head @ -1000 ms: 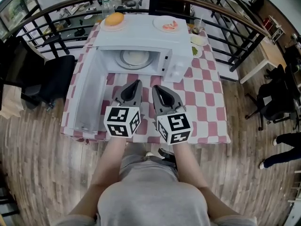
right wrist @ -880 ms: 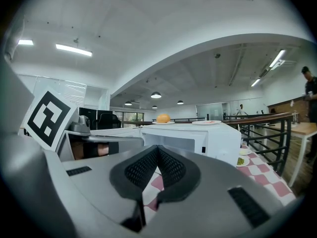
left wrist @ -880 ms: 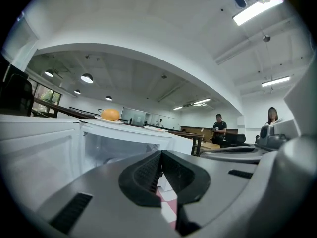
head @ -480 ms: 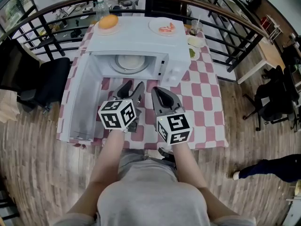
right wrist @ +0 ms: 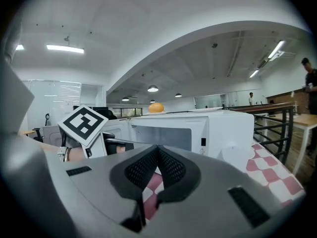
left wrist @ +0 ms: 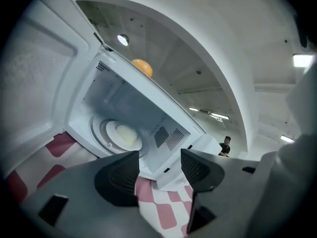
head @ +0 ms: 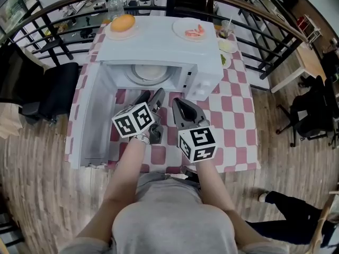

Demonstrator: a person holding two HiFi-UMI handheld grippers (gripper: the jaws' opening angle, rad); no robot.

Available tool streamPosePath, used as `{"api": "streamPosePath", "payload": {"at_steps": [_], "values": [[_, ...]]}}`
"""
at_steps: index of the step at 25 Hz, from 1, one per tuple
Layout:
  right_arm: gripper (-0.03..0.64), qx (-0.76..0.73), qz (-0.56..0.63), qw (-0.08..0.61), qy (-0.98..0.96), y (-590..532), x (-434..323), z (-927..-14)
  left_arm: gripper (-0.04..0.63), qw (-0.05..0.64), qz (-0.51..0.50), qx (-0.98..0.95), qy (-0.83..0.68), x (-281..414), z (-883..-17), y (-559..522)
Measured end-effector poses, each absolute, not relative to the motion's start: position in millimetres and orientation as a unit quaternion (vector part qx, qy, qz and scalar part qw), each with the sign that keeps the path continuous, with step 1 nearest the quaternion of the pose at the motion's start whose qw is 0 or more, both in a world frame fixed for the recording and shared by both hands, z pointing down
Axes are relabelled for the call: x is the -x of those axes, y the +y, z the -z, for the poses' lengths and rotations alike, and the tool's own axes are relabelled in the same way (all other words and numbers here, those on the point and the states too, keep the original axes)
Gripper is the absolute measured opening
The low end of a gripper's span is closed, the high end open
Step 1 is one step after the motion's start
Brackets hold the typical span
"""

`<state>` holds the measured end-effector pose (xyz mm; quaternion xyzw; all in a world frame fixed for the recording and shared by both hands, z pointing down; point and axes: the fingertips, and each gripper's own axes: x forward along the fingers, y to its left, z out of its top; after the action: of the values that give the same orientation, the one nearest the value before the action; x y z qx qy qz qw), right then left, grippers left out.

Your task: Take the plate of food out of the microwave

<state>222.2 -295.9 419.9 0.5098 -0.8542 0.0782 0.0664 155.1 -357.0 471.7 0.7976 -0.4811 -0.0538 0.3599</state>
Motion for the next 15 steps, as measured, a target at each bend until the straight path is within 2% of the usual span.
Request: {"api": "streamPosePath", "payload": {"at_steps": [11,15], "values": [[0.023,-0.508,-0.101,0.08,-0.852,-320,-217,-442,0.301,0.502,0.094,-0.679,-0.527,-126,-542,-401],[0.023,-0.509,-0.111,0.085,-0.849,-325,-216,-450,0.319,0.532,0.102,-0.638,-0.548,-113,-559,-414]]}}
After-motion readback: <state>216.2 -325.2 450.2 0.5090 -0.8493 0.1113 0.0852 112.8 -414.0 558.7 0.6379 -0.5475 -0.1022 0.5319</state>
